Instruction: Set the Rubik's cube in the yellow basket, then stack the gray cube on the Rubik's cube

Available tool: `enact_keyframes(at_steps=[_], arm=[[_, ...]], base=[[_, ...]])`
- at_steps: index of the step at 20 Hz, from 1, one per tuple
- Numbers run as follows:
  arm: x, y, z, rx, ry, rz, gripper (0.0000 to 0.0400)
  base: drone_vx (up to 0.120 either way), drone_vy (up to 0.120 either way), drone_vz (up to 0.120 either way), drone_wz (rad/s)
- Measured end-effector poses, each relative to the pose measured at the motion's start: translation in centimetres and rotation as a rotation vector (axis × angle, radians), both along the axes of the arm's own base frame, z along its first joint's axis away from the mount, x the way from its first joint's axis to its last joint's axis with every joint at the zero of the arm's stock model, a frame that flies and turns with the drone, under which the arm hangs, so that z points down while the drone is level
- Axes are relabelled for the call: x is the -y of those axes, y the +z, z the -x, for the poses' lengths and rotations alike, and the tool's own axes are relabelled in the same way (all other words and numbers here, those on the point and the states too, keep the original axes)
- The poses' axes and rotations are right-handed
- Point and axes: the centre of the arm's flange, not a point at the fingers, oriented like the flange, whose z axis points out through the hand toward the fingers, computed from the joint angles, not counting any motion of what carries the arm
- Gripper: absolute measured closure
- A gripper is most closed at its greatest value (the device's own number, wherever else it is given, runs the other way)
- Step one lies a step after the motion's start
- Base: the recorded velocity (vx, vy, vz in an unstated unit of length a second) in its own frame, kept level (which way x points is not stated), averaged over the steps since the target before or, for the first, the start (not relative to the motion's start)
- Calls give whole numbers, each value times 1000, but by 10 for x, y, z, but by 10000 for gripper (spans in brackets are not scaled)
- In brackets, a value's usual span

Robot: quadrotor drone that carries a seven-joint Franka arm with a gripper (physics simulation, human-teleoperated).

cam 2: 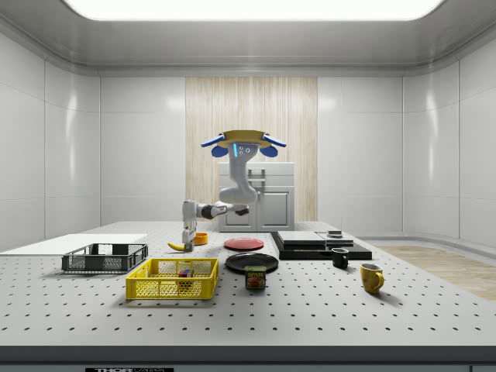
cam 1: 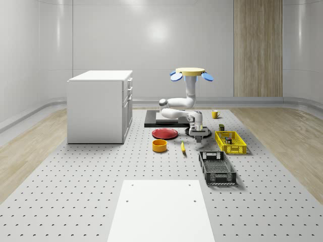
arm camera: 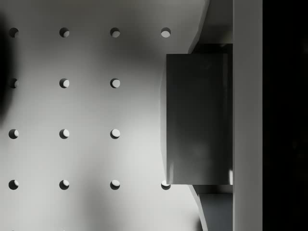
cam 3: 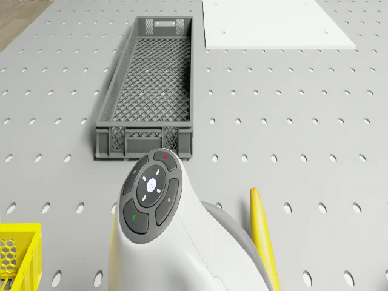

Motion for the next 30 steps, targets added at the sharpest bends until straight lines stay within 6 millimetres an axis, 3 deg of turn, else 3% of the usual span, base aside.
enact_keyframes(at_steps=[10,30], arm=[[0,-11,0,0,0,0,150],[0,-12,0,0,0,0,150]], base=[[-104,116,120,0],[-10,120,0,0]])
